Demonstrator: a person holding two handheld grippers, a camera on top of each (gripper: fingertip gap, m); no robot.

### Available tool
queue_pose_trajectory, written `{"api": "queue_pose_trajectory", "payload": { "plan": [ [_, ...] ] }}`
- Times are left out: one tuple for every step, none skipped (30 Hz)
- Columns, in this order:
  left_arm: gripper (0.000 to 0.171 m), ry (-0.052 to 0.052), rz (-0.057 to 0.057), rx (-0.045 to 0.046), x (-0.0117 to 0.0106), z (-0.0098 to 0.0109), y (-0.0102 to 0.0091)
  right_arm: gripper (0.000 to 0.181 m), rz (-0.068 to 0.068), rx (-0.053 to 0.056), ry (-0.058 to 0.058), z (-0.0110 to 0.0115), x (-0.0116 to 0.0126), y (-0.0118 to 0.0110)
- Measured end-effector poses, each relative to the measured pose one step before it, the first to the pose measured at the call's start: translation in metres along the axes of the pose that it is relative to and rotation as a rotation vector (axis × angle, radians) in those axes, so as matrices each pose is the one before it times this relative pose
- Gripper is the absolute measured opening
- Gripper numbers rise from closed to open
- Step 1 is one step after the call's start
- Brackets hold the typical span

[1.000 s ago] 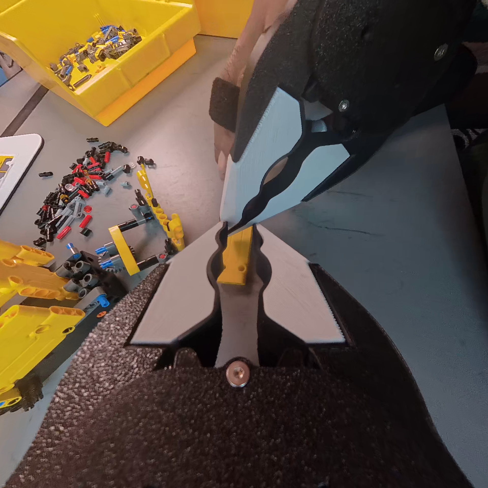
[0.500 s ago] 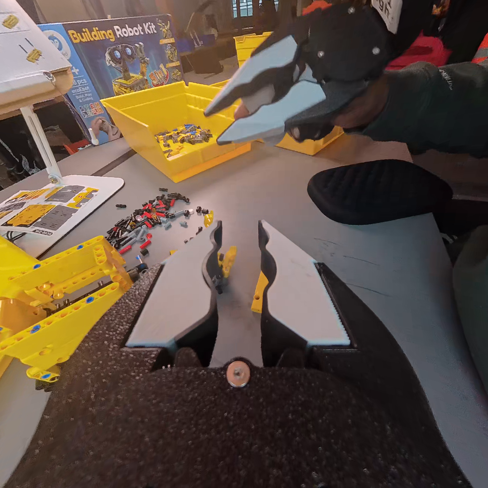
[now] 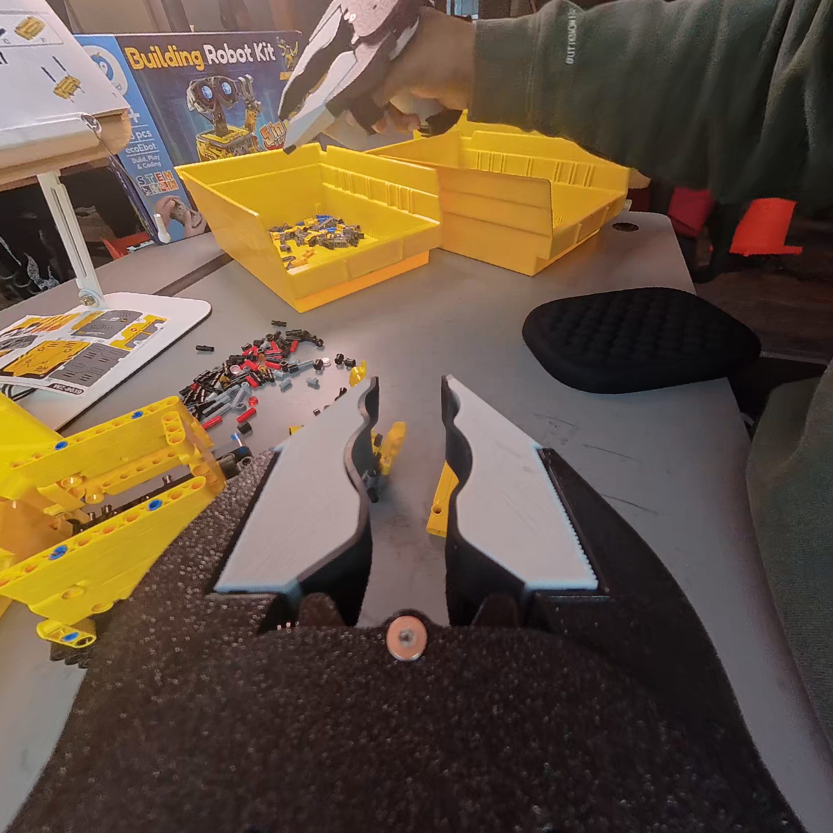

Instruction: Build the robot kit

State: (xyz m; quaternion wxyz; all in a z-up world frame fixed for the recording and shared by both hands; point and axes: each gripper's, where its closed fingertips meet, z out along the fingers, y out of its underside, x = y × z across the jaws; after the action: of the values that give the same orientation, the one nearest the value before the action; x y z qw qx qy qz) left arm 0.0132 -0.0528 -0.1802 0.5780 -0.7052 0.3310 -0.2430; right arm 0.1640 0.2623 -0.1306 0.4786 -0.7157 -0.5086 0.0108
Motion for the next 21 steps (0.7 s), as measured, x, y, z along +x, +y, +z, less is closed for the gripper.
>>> {"api": "queue_pose_trajectory", "payload": {
  "plan": [
    [0.026,-0.0008,-0.003,-0.00184,-0.00067,0.00012,0.00064,0.031,-0.0176,-0.0296,0.0056,0.00929,0.01253,0.00574],
    [0.026,0.0,-0.004,-0.00219,-0.00049,0.00028,0.00085,0.025,-0.0004,-0.0285,0.0071,0.00952,0.01231,0.00531],
    [0.026,-0.0003,-0.0046,-0.00366,-0.00078,0.00032,0.00113,0.015,-0.0017,-0.0213,-0.0183,0.00955,0.00755,0.00375],
    [0.026,-0.0017,-0.0034,-0.00437,-0.00085,0.0004,0.0014,0.014,-0.0002,-0.0309,-0.0212,0.00983,0.00629,0.00429],
    [0.026,-0.0023,-0.0024,-0.00456,-0.00109,0.00046,0.00141,0.01,-0.0196,-0.0311,-0.0478,0.00987,0.00117,0.00406],
    [0.026,-0.0017,-0.0031,-0.00396,-0.00109,0.00036,0.00135,0.011,-0.0174,-0.0257,-0.0323,0.00959,0.00254,0.00296],
    [0.026,-0.0022,-0.0042,-0.00377,-0.00121,0.00037,0.00133,0.011,-0.0256,-0.0282,-0.0267,0.00929,0.0025,0.00304],
    [0.025,-0.0025,-0.0043,-0.00349,-0.00133,0.0003,0.0012,0.012,-0.0316,-0.0314,-0.0236,0.00915,0.00163,0.00354],
    [0.025,-0.003,-0.0041,-0.0026,-0.00155,0.00004,0.00095,0.011,-0.0324,-0.0372,-0.0168,0.00921,0.00188,0.00426],
    [0.025,-0.0032,-0.0046,-0.00086,-0.00168,0.00001,0.00064,0.006,-0.0356,-0.0305,-0.0223,0.00883,0.0,0.0035],
    [0.024,-0.0023,-0.0063,0.00059,-0.00156,-0.00021,0.0003,0.0,-0.0411,-0.0198,-0.0394,0.00843,-0.0035,0.00226],
    [0.024,-0.0008,-0.0092,0.00172,-0.00158,-0.00019,-0.00006,0.0,-0.0389,-0.0147,-0.0069,0.00799,0.00127,0.00135],
    [0.024,-0.0011,-0.0102,0.00386,-0.00177,-0.00028,-0.00042,0.0,-0.0406,-0.0127,-0.0135,0.00746,0.0,0.00123],
    [0.024,-0.0012,-0.0116,0.00421,-0.00189,-0.0003,-0.00039,0.0,-0.0279,-0.014,-0.0409,0.00701,-0.00401,0.0016],
    [0.024,0.0022,-0.013,0.00404,-0.0016,-0.00034,-0.0005,0.002,-0.0151,-0.0121,-0.0407,0.00684,-0.00333,0.00133],
    [0.024,0.0037,-0.0123,0.00441,-0.00137,-0.00037,-0.00048,0.003,-0.0231,-0.0091,-0.0236,0.00599,-0.00073,0.00085],
    [0.024,0.0032,-0.0116,0.00448,-0.00127,-0.00043,-0.0005,0.004,-0.0313,-0.0094,-0.0268,0.00499,-0.00148,0.00113],
    [0.024,0.0048,-0.0119,0.00353,-0.00103,-0.00024,-0.00046,0.006,-0.0159,-0.0122,-0.0197,0.00428,0.00047,0.00145],
    [0.024,0.0059,-0.0124,0.0025,-0.00072,-0.00013,-0.00018,0.009,-0.0034,-0.0084,-0.0207,0.00366,0.00096,0.00101],
    [0.024,0.0047,-0.0115,0.00216,-0.00087,-0.00012,-0.00027,0.01,-0.0009,-0.0047,-0.0192,0.00317,0.00125,0.00081],
    [0.024,0.0049,-0.0093,0.00273,-0.00064,-0.00014,-0.00032,0.012,-0.0014,-0.0062,-0.0177,0.00295,0.00123,0.00119]
  ]
}}
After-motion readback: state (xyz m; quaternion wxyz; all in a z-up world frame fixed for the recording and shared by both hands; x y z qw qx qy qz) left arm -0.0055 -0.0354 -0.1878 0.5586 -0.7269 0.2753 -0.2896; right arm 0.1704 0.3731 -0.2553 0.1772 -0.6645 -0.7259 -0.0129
